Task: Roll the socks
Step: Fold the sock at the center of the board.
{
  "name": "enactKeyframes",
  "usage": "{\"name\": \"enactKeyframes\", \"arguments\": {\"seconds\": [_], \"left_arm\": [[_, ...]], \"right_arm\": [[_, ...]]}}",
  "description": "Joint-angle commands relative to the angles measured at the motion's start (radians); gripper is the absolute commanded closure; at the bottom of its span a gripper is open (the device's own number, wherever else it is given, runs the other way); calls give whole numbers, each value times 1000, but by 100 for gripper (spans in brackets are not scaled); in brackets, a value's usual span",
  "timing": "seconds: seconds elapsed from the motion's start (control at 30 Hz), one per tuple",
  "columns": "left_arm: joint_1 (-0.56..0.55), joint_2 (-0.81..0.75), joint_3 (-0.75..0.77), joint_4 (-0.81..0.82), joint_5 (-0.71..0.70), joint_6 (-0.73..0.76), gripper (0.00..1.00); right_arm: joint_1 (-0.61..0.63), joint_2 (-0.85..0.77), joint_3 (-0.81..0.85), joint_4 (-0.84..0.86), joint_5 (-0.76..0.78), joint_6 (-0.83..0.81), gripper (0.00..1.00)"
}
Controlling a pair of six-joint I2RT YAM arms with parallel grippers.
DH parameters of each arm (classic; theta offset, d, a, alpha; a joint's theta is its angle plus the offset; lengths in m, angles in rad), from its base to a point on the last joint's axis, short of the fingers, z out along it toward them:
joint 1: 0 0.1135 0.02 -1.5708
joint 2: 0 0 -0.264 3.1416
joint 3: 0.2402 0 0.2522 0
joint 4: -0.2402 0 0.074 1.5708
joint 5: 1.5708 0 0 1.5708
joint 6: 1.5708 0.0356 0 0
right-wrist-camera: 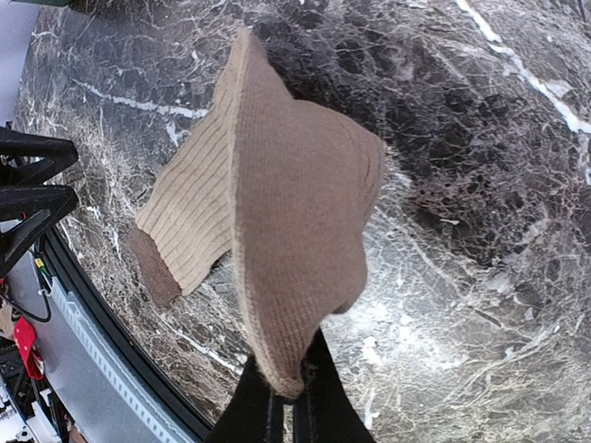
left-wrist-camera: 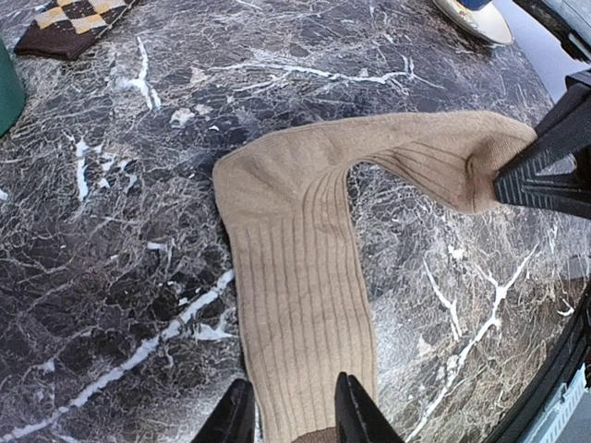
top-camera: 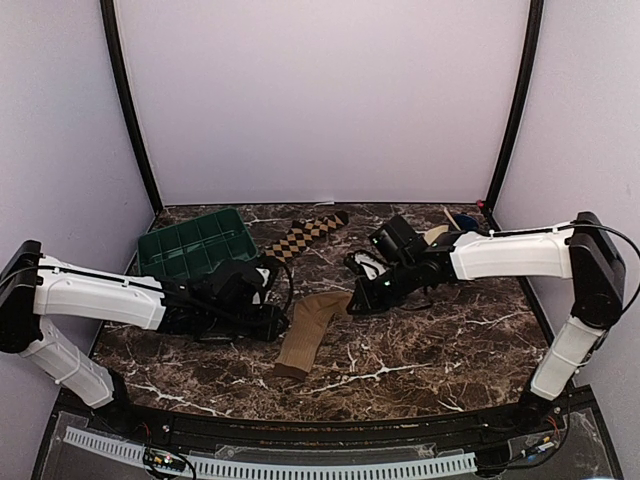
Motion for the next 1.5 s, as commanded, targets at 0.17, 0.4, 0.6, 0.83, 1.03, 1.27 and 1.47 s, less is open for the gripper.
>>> {"name": "enactKeyframes", "arguments": {"seconds": [0.17,0.4,0.6,0.83,1.03,1.27,1.47], "left_arm": [[-1,-23,-17,-57,-47,-131,68],[-1,-91,-72,-82,-98,-219,68],[-1,-133,-97,-62,-107,-242,68],[-1,-145,-135,-43,-94,-281,69],[0,-197,-212,-9,-111,-325,70],[1,-201,-229,-10,-114,-334,70],[1,-194,-246,1,-113,-349,71]], "right_arm": [[158,-26,92,-30,66,59,100],[282,54,159,-66,132,95,100],[353,147,215,-88,175,121,100],[401,232,282,-108,190,138,100],[422,282,326,-116,180,146,100],[434,333,387,-133,162,145,100],[437,361,411,-124,136,147,98]]}}
